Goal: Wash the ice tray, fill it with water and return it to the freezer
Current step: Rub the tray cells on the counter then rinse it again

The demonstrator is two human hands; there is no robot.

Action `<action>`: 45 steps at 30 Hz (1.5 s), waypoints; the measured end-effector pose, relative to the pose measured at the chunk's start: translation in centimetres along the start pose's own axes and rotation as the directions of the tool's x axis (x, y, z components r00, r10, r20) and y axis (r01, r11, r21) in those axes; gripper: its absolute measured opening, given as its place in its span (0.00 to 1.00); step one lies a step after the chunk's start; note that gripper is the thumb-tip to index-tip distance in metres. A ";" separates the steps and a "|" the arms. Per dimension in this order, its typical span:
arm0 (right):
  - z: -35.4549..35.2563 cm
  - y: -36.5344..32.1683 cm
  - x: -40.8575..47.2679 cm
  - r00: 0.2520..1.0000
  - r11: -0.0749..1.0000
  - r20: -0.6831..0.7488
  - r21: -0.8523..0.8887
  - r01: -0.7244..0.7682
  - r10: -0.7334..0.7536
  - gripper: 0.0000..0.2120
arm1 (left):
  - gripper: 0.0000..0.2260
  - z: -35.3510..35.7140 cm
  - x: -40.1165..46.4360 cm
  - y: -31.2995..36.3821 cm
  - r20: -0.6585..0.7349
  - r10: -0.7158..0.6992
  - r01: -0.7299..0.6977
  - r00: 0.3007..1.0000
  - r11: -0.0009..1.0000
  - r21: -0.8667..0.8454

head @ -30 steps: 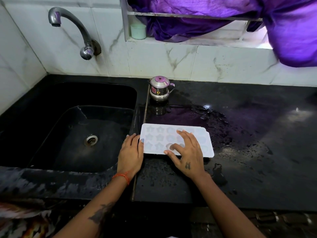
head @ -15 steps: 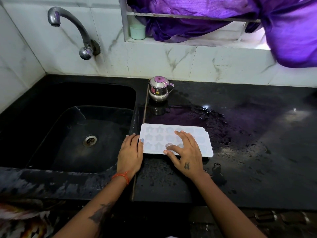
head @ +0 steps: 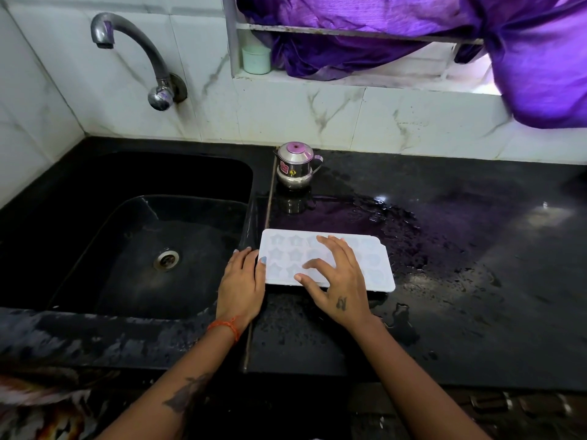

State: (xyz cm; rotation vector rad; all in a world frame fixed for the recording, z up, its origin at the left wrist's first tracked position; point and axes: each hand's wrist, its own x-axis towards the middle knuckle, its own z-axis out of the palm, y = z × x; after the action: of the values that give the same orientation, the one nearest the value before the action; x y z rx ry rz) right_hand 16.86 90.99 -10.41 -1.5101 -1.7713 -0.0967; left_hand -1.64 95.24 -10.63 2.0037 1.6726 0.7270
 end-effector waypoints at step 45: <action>2.1 -0.4 -0.4 0.991 0.993 0.115 -0.093 0.073 -0.062 0.14 | 0.19 0.1 0.0 0.0 0.001 -0.004 0.004 1.000 1.000 0.012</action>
State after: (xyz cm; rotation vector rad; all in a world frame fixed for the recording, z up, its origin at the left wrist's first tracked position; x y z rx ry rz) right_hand 15.46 91.64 -11.90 -1.5505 -1.9318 -0.1358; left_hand -1.59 95.23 -10.68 2.0080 1.6832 0.7166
